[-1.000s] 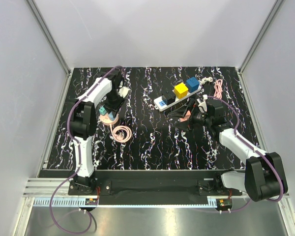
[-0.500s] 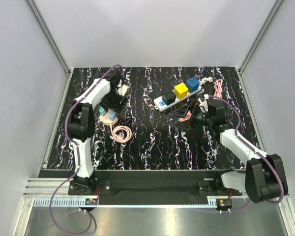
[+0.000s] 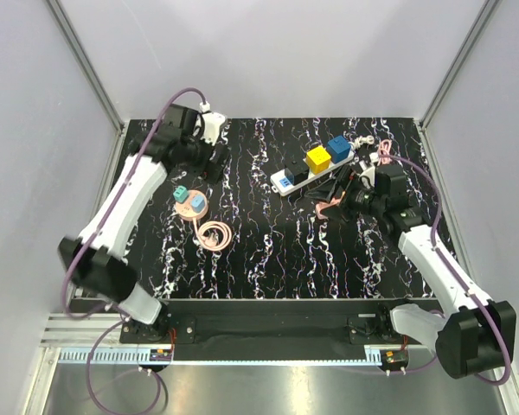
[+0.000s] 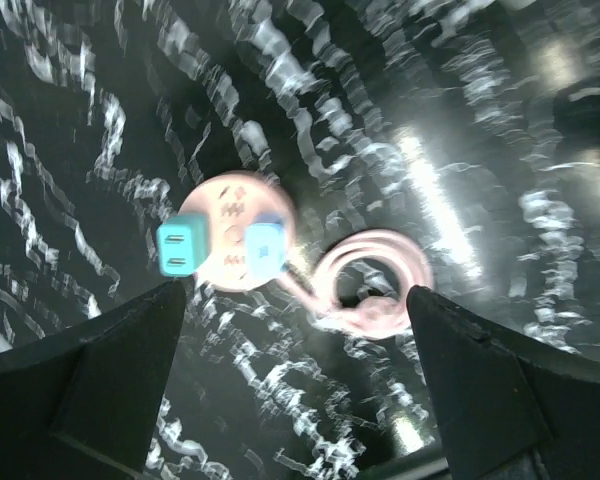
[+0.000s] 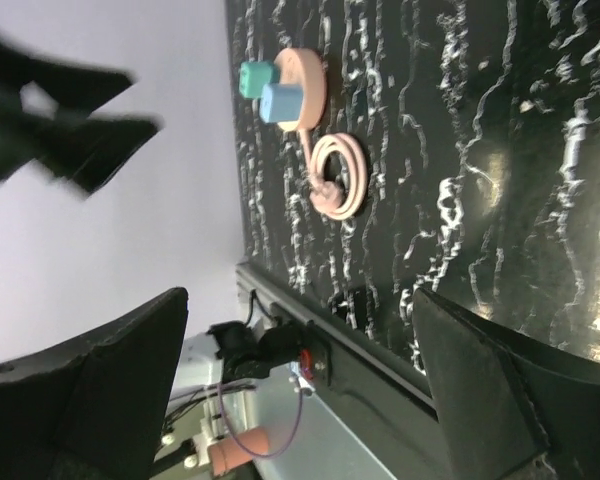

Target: Insert the plug

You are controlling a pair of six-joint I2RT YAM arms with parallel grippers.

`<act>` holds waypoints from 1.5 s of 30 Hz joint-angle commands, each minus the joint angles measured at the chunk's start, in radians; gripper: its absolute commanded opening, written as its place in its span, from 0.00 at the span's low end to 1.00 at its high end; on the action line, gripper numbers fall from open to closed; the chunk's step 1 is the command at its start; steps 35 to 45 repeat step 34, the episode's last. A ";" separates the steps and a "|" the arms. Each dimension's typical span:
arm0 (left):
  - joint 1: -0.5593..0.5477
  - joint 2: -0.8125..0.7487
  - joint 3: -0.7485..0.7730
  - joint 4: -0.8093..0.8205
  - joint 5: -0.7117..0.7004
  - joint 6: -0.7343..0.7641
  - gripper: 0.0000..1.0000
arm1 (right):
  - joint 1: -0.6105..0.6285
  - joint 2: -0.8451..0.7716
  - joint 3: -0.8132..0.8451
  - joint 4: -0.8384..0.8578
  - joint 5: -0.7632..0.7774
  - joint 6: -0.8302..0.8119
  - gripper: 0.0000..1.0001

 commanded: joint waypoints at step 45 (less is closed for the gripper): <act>-0.041 -0.883 -0.658 0.625 0.285 -0.391 0.99 | -0.006 -0.276 0.300 -0.368 0.487 -0.275 1.00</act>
